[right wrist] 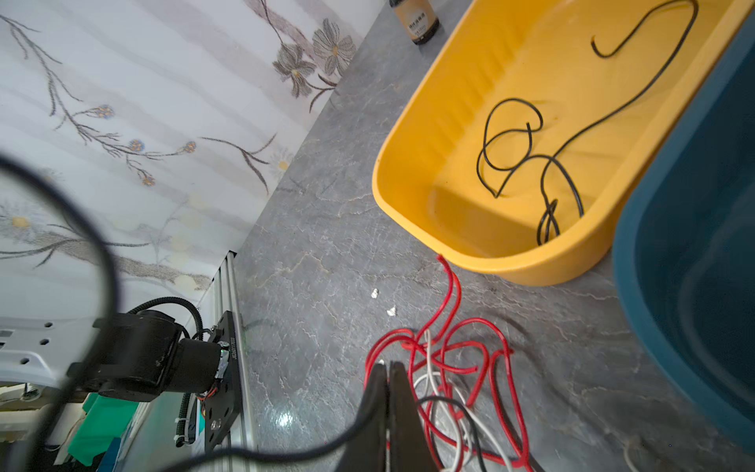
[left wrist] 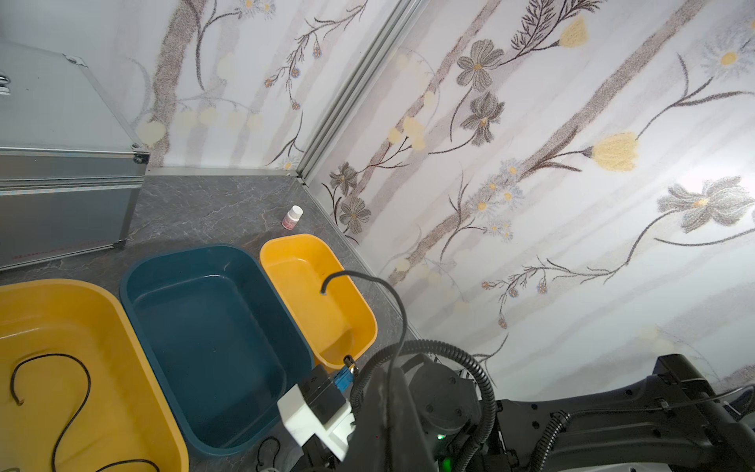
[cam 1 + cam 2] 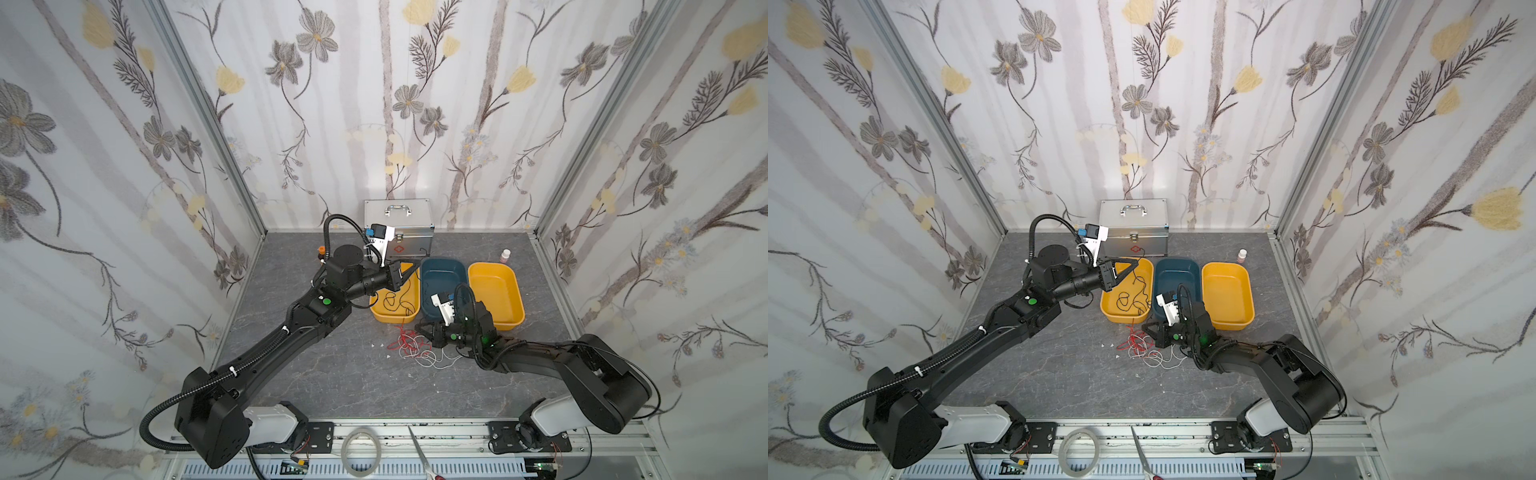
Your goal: Untangle the cables
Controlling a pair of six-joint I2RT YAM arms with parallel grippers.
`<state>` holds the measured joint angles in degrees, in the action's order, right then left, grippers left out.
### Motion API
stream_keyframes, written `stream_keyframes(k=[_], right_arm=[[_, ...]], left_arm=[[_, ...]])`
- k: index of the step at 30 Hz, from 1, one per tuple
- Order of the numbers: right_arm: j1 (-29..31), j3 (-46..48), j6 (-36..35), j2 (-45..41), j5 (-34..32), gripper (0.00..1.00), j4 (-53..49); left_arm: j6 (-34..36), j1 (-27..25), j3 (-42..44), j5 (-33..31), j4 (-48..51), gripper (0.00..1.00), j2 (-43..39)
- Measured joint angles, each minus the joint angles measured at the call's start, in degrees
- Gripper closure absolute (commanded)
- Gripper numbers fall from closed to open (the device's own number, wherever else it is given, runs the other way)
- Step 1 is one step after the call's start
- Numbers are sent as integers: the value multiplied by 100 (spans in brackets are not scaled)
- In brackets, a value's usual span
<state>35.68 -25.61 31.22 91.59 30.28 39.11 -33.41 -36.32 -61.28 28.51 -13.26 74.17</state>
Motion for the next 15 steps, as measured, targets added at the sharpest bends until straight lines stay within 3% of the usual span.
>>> stream_keyframes(k=[15], right_arm=[[4, -479, -501, -2170, -511, 100, -1692]], left_arm=[[-31, 87, 361, -138, -33, 100, -90]])
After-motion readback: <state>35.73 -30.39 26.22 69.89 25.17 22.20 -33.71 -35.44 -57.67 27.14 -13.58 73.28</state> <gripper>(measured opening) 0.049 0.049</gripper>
